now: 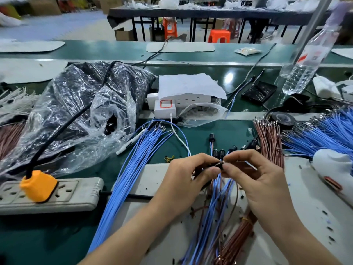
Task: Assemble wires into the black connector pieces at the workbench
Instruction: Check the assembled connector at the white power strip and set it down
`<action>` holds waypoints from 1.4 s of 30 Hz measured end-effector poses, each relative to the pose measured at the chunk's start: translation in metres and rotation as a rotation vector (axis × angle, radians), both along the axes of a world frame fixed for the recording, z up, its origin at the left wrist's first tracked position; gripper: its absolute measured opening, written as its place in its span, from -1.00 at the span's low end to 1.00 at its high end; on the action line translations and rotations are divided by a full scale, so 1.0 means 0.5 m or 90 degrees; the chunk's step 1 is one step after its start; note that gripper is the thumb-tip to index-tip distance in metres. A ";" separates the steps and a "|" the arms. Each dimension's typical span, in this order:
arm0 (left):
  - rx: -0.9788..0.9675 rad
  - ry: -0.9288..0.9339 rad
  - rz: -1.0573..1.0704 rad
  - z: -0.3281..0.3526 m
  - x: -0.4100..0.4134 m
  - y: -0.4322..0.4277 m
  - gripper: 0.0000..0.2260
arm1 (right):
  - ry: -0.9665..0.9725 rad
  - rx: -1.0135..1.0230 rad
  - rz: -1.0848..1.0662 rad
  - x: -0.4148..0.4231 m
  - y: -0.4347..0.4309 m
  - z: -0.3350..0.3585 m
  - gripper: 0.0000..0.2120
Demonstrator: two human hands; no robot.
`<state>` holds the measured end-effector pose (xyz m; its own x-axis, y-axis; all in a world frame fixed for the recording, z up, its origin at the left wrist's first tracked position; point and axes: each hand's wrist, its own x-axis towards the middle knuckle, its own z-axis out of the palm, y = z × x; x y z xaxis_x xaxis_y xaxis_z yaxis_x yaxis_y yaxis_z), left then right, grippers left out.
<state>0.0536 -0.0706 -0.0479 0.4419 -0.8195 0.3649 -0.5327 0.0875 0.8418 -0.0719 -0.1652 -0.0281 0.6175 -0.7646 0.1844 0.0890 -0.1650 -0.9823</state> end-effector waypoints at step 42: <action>0.016 -0.033 0.026 0.012 -0.012 -0.001 -0.78 | 0.066 0.048 0.190 -0.025 -0.052 0.009 -0.92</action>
<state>0.0476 -0.0713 -0.0421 0.4558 -0.8108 0.3673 -0.5778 0.0443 0.8149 -0.0842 -0.1911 -0.0237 0.8289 -0.5563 0.0595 0.0221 -0.0738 -0.9970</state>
